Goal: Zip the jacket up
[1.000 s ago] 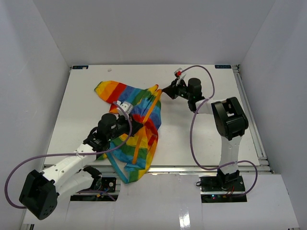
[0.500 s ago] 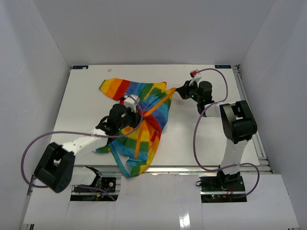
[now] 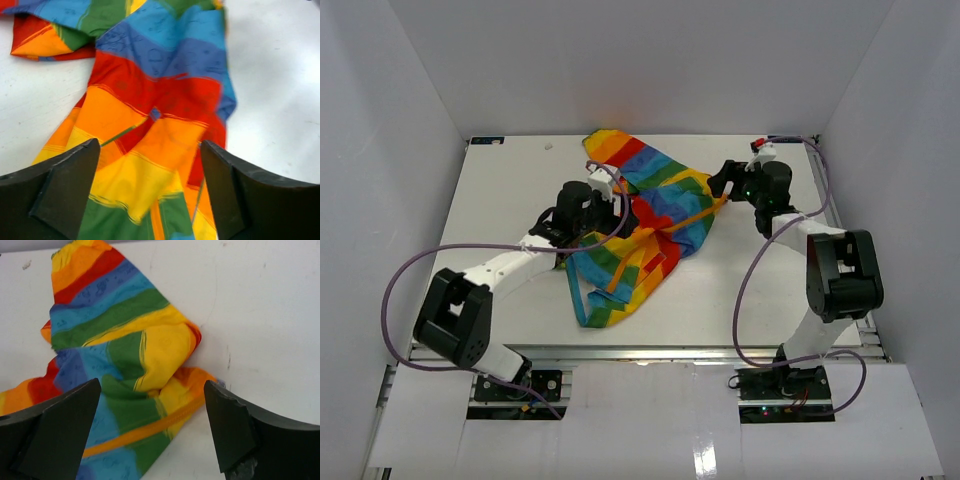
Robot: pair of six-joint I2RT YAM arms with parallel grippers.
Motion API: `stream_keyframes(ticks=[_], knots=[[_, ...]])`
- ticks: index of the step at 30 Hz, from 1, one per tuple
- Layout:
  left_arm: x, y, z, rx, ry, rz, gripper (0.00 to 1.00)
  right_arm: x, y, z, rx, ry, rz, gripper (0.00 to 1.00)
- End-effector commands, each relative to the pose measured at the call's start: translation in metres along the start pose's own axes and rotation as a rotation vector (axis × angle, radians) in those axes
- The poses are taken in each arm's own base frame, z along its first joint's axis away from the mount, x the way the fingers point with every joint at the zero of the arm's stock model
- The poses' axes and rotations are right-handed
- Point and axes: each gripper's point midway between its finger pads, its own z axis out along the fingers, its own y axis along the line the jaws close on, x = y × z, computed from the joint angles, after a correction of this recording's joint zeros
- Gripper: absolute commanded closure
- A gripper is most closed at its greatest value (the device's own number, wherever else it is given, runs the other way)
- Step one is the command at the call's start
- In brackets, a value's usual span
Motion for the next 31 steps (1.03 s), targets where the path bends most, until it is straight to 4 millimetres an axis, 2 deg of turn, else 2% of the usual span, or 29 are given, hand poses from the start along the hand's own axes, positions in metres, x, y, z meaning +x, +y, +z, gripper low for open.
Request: stream_keyframes(ticks=[1, 2, 4, 5, 7, 8, 10, 11, 12, 15, 17, 19, 22, 25, 31], knots=[[-0.035, -0.040, -0.040, 0.155, -0.113, -0.049, 0.02, -0.033, 0.037, -0.047, -0.011, 0.063, 0.034, 0.09], [-0.035, -0.049, -0.046, 0.186, -0.122, -0.058, 0.02, -0.022, 0.044, -0.057, 0.007, 0.121, 0.059, 0.10], [-0.037, -0.065, -0.056, 0.235, -0.143, -0.063, 0.02, -0.013, 0.058, -0.081, 0.060, 0.184, 0.114, 0.10], [-0.039, -0.073, -0.061, 0.251, -0.155, -0.057, 0.02, -0.013, 0.063, -0.091, 0.059, 0.201, 0.093, 0.10], [-0.038, -0.087, -0.070, 0.282, -0.169, -0.039, 0.02, 0.005, 0.080, -0.112, 0.067, 0.279, 0.038, 0.10], [-0.038, -0.092, -0.073, 0.293, -0.178, -0.032, 0.02, 0.007, 0.086, -0.120, 0.062, 0.293, 0.016, 0.10], [-0.034, -0.109, -0.084, 0.343, -0.208, -0.012, 0.02, 0.008, 0.086, -0.149, 0.133, 0.255, -0.023, 0.10], [-0.038, -0.113, -0.090, 0.360, -0.234, -0.003, 0.02, 0.004, 0.091, -0.158, 0.130, 0.228, -0.038, 0.10], [-0.030, -0.118, -0.092, 0.371, -0.231, 0.002, 0.02, 0.012, 0.090, -0.164, 0.137, 0.232, -0.049, 0.10], [-0.027, -0.124, -0.104, 0.380, -0.286, 0.022, 0.02, 0.006, 0.103, -0.184, 0.085, 0.155, -0.037, 0.10], [-0.030, -0.127, -0.113, 0.395, -0.335, 0.027, 0.02, -0.003, 0.110, -0.194, 0.045, 0.101, -0.026, 0.10], [-0.025, -0.126, -0.119, 0.399, -0.351, 0.033, 0.02, -0.013, 0.110, -0.203, 0.044, 0.048, -0.024, 0.10], [-0.027, -0.124, -0.124, 0.379, -0.374, 0.037, 0.02, -0.019, 0.108, -0.210, 0.055, 0.009, -0.019, 0.10], [-0.030, -0.124, -0.132, 0.379, -0.412, 0.042, 0.02, -0.019, 0.108, -0.212, 0.048, -0.002, -0.029, 0.10], [-0.030, -0.121, -0.132, 0.364, -0.414, 0.050, 0.02, -0.018, 0.107, -0.212, 0.053, 0.005, -0.044, 0.10]])
